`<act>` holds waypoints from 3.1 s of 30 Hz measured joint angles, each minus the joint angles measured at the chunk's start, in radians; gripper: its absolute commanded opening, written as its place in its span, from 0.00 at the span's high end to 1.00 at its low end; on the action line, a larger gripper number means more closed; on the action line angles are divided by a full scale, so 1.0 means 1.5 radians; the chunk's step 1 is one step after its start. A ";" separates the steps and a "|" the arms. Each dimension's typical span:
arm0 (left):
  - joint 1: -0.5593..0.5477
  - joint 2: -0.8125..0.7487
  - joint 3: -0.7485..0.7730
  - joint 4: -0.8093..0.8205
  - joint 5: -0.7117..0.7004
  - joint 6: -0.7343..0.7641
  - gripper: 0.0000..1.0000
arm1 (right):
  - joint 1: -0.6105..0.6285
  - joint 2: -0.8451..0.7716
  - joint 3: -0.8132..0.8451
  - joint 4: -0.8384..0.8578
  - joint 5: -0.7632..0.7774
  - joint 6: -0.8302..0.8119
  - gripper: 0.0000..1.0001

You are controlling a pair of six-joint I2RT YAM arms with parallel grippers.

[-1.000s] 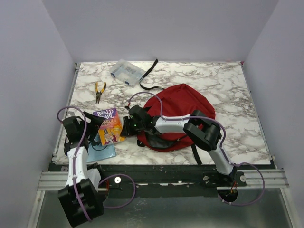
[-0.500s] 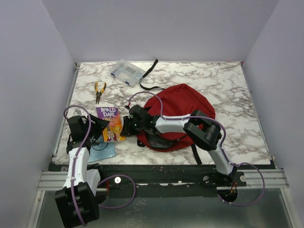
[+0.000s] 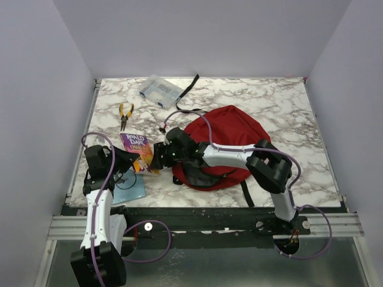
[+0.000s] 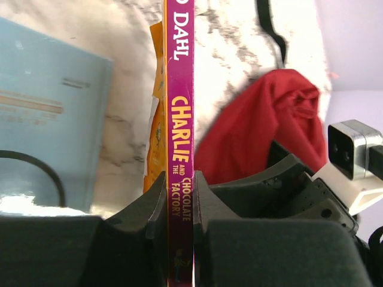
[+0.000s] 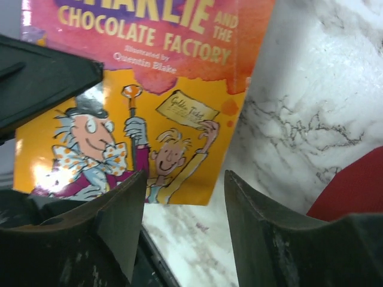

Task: Pack the student bag
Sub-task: Pick up the book from the center of the board.

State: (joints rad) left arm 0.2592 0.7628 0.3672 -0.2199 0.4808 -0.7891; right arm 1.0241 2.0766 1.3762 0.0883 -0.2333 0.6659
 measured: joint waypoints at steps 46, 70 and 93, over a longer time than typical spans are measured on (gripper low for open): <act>-0.262 -0.177 -0.021 0.416 -0.188 -0.443 1.00 | 0.025 -0.372 -0.398 0.596 0.232 0.679 0.17; -0.274 -0.232 -0.085 0.443 -0.231 -0.432 1.00 | 0.004 -0.343 -0.386 0.591 0.317 0.637 0.47; -0.324 -0.236 -0.117 0.449 -0.248 -0.384 0.18 | -0.159 -0.341 -0.358 0.539 0.154 0.471 1.00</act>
State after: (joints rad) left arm -0.2268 0.4091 0.1913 0.4534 0.1093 -1.3647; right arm 0.7856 1.5658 0.8398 0.8967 -0.0025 1.3724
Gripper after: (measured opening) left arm 0.668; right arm 0.106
